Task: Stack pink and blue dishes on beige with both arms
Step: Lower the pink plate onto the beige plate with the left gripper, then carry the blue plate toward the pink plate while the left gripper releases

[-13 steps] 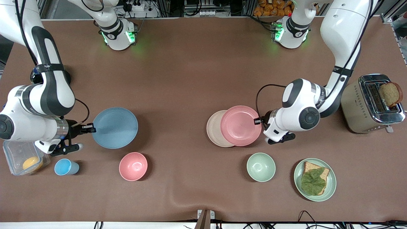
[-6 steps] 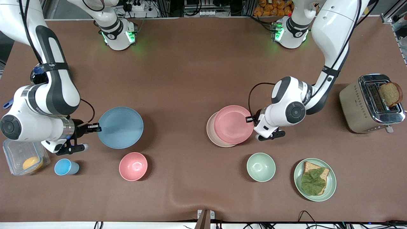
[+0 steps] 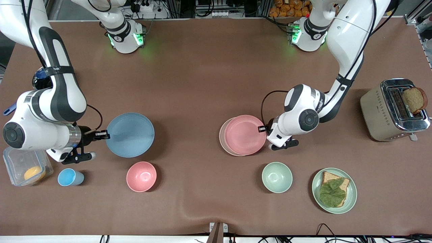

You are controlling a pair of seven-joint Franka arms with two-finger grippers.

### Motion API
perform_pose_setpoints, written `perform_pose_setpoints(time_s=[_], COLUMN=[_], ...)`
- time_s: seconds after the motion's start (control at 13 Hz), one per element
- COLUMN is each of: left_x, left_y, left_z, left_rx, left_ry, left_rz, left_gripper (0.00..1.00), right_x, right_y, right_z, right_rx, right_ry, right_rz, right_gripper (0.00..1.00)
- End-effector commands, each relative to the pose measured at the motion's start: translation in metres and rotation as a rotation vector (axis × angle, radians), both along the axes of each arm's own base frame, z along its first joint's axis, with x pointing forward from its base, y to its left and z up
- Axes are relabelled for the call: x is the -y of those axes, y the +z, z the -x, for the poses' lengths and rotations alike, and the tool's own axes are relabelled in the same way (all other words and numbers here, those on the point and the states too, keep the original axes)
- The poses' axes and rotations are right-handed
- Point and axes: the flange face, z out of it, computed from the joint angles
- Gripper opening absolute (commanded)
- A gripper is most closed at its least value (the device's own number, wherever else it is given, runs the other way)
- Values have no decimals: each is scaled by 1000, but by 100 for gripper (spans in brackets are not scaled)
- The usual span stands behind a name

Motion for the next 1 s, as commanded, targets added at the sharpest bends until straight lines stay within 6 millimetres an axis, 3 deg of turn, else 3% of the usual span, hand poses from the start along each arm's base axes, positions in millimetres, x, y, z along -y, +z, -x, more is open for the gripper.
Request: perform_pose_setpoints(time_s=[0.0, 0.46, 0.69, 0.92], left_x=[5, 9, 16, 18], left_y=[-6, -10, -23, -39], left_z=[0, 2, 5, 5], left_rx=[21, 17, 23, 47], left_ry=[23, 28, 30, 16], left_rz=[8, 8, 11, -4], left_gripper=[0, 0, 0, 0], right_x=[-23, -102, -145, -154], right_y=[10, 17, 17, 16], right_z=[3, 13, 20, 20], right_rx=[-19, -52, -47, -38], right_ry=[-38, -138, -183, -193], right_rz=[-10, -15, 0, 1], right_gripper=[0, 0, 0, 0])
